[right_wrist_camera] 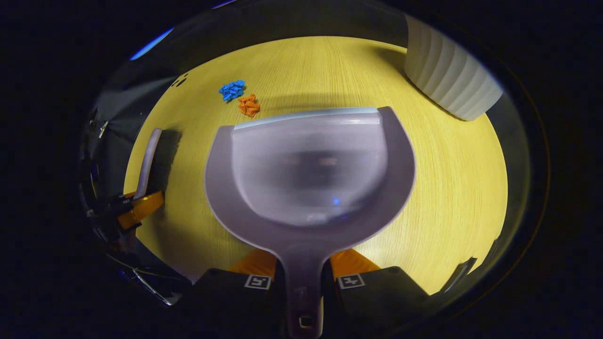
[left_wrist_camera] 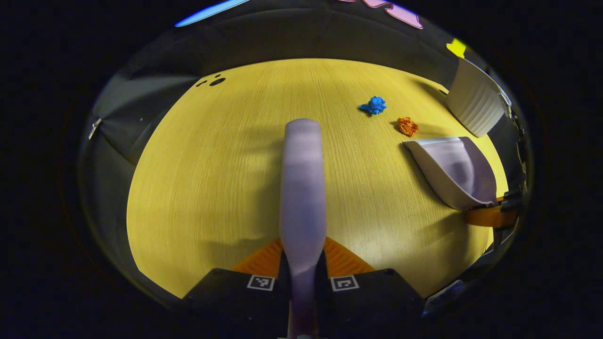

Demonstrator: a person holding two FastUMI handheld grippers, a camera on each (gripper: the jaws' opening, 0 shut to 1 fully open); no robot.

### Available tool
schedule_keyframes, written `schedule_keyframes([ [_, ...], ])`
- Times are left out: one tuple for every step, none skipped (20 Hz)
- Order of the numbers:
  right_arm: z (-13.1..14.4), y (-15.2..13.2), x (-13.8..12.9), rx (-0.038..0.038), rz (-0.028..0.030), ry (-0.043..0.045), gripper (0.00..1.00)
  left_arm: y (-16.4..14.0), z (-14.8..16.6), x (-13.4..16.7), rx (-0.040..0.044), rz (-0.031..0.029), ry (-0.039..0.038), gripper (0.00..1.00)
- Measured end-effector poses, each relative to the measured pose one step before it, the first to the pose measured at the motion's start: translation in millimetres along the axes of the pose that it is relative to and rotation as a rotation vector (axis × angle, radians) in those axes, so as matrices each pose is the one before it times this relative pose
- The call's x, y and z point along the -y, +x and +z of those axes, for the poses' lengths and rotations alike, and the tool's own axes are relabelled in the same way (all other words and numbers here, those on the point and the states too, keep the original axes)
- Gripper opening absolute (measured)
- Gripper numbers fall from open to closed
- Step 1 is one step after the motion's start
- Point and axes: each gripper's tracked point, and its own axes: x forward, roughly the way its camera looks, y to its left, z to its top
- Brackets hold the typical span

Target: Pick up the small broom and dustpan from the desktop, sweep the trash into the dustpan with the broom, and then empty the trash into the garbage bin.

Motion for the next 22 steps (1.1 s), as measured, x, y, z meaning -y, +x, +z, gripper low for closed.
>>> schedule_keyframes([
  [-1.14, -1.11, 1.08, -0.0005, 0.00544, -0.0049, 0.34, 0.0, -0.6, -0.78, 0.00069, -0.00401, -0.00572, 0.28],
  [-0.84, -1.29, 3.0, 0.0013, 0.00033, -0.00919, 0.34, -2.13, 1.48, -0.24, 0.00542, -0.00657, -0.01429, 0.26],
  [-0.88, -0.77, 2.56, -0.00039, -0.00181, -0.01648, 0.34, -2.16, 0.25, -0.19, 0.00067, -0.00534, -0.01801, 0.27],
  [-1.01, -0.76, 2.64, 0.00082, -0.00005, -0.01252, 0.34, -1.39, 1.58, -1.06, 0.0037, -0.0008, -0.01152, 0.26],
  [-0.97, -0.52, -0.03, 0.0036, 0.00047, -0.00878, 0.3, -1.4, 1.62, -1.57, 0.00782, 0.00185, -0.00297, 0.26],
  [-1.27, -0.82, 1.93, 0.00224, 0.00194, -0.00928, 0.34, -1.93, 3.81, -1.52, 0.00832, 0.00155, 0.00365, 0.26],
  [-0.87, -1.69, 1.2, 0.00083, 0.00236, -0.0077, 0.39, -2.93, 3.67, -1.54, 0.00566, 0.00255, 0.00683, 0.25],
  [-0.65, -1.35, 1.81, 0.00109, 0.00392, -0.00901, 0.34, -1.85, 5.18, -0.93, 0.00392, -0.00136, 0.00755, 0.26],
  [-0.53, -0.49, 1.3, -0.00114, 0.00409, -0.01092, 0.34, -2.54, 6.07, -0.18, 0.00715, 0.00034, 0.00756, 0.26],
  [-3.17, -1.07, 1.36, -0.00498, 0.00449, -0.0133, 0.34, -0.92, 8.48, 0.77, 0.00684, -0.00563, 0.01157, 0.26],
  [-1.0, -3.56, 1.79, 0.00338, 0.00385, -0.0095, 0.34, 1.96, 7.75, 2.36, 0.0057, -0.00744, 0.01288, 0.26],
  [-1.78, -1.61, 1.23, -0.00064, 0.00493, -0.01298, 0.34, 3.38, 8.17, 2.17, 0.00141, -0.00766, 0.02222, 0.26],
  [-1.57, -1.88, 2.22, -0.00486, 0.00181, -0.0205, 0.3, 3.78, 8.17, -0.91, -0.00108, 0.00007, 0.02963, 0.27],
  [-2.99, -3.67, 3.0, -0.00314, 0.00209, -0.02561, 0.34, 4.9, 10.77, -1.23, -0.00092, 0.00284, 0.0369, 0.25],
  [-0.96, -3.24, 3.12, 0.00141, -0.00366, -0.02257, 0.34, 5.82, 10.92, 0.67, 0.00185, -0.00536, 0.03774, 0.26],
  [-1.11, -2.05, 2.44, 0.00291, -0.00383, -0.0186, 0.34, 6.66, 12.7, 0.42, 0.00193, -0.0077, 0.03562, 0.24],
  [0.3, -0.48, 1.67, 0.00225, -0.00279, -0.01119, 0.34, 6.69, 12.24, -1.21, 0.00275, -0.00682, 0.03468, 0.26],
  [0.19, -0.13, -0.07, -0.00103, 0.00098, -0.00749, 0.34, 7.31, 12.25, -2.06, -0.00446, -0.00121, 0.03311, 0.26],
  [0.61, 0.38, 0.28, -0.00198, 0.00307, -0.00473, 0.39, 8.11, 11.58, -0.56, -0.00644, -0.00023, 0.0359, 0.26],
  [0.71, -1.4, 0.86, 0.00195, 0.00289, -0.00374, 0.34, 7.02, 11.81, -1.46, -0.00358, 0.00055, 0.04483, 0.25],
  [1.43, 0.01, 1.09, 0.00297, 0.00027, -0.00684, 0.34, 7.61, 13.78, -0.69, 0.00288, -0.002, 0.05475, 0.25],
  [1.01, 0.38, 2.86, -0.00083, -0.00288, -0.00958, 0.34, 7.17, 12.1, 0.43, 0.00116, -0.00557, 0.05167, 0.26],
])
